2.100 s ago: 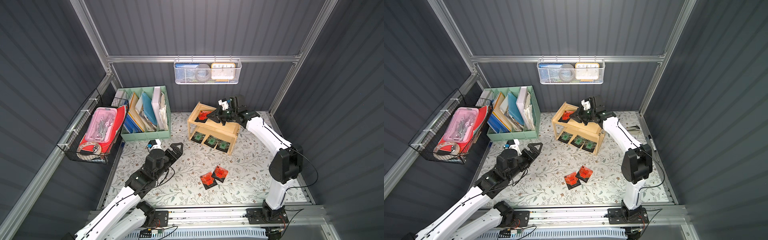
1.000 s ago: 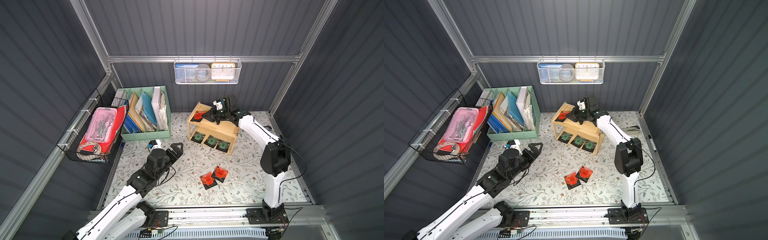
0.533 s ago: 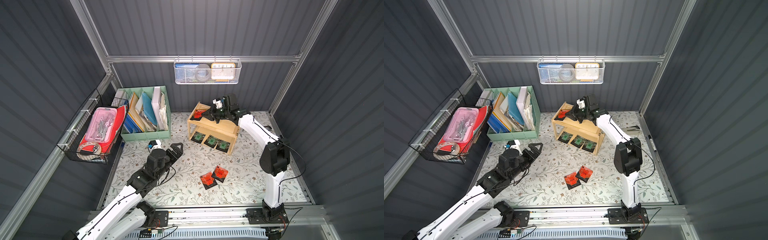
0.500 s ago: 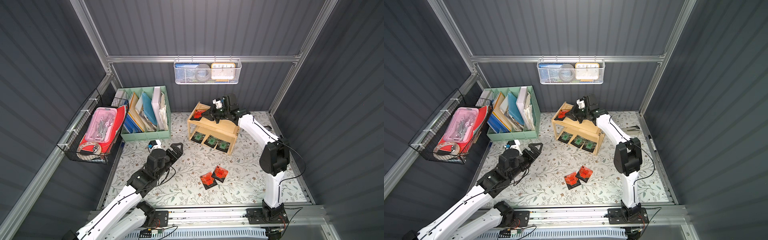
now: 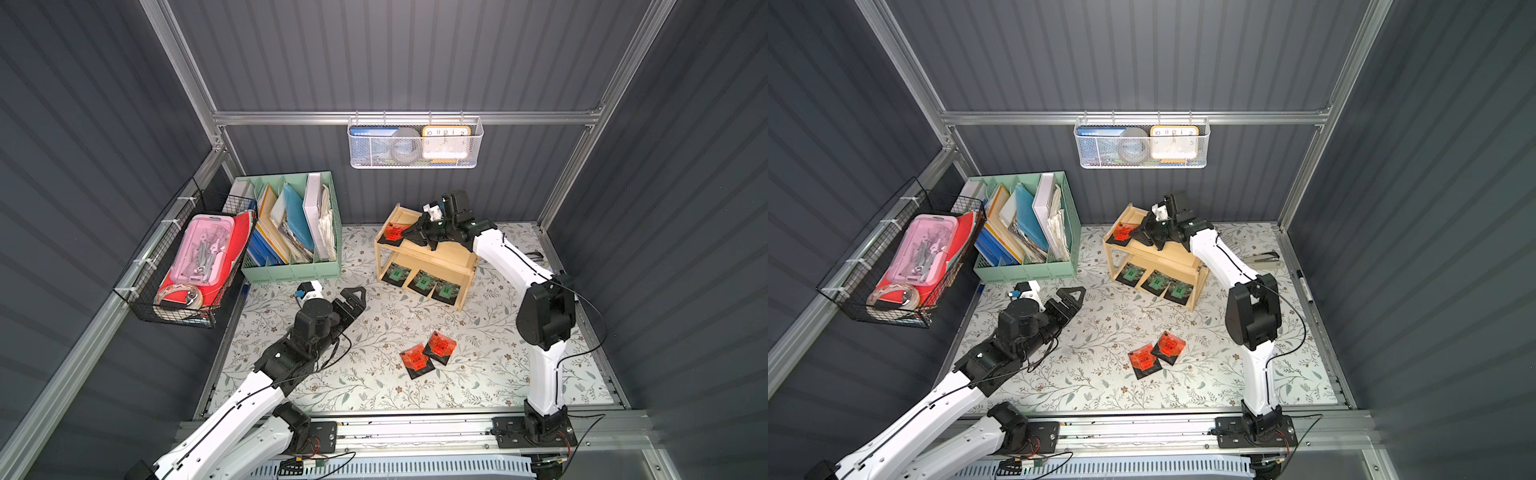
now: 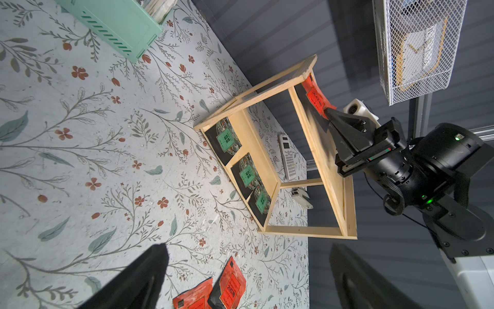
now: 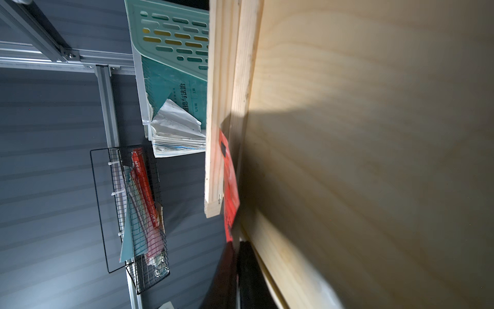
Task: Place the tea bags on the shelf by color
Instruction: Place the tea bag on the shelf.
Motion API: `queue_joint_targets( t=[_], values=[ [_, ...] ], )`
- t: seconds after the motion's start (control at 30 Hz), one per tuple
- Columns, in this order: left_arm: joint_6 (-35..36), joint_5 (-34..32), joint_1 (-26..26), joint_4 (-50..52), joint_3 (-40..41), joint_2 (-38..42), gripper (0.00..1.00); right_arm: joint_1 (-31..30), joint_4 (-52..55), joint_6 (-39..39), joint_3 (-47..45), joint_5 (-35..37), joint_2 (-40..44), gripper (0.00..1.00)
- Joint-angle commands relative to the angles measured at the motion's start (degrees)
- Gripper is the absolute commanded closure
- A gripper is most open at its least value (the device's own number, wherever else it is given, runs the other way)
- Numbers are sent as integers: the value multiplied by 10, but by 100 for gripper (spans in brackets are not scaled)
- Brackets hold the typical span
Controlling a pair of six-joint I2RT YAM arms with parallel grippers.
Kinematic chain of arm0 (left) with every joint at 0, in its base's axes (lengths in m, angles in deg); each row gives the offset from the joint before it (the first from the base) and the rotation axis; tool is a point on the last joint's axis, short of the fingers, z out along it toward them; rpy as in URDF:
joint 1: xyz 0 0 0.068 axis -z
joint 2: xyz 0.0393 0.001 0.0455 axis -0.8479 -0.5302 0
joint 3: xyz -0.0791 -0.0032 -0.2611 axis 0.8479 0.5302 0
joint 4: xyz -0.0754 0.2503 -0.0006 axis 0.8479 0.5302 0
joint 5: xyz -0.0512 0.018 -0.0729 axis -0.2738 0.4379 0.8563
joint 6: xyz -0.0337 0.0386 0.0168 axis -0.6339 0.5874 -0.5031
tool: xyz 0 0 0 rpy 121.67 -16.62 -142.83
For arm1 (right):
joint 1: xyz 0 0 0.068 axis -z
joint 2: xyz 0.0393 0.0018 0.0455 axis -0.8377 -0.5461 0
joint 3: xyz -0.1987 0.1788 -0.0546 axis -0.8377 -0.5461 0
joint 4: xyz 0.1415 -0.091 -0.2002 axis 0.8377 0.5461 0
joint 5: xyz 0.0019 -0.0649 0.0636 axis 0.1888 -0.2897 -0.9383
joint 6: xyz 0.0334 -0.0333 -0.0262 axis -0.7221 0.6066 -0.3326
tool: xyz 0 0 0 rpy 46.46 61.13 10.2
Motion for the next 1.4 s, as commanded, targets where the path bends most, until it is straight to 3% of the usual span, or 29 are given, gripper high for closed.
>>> queue_joint_targets(
  t=[0.0,0.63,1.37],
  values=[
    [-3,-8,-4,-3,4,3,0,-2,5,1,20,2,-5,85],
    [-2,-11,-3,-3,4,4,0,-2,47,16,33,24,4,64],
    [-11,10,-4,0,5,10,0,2,144,73,30,66,59,59]
  ],
)
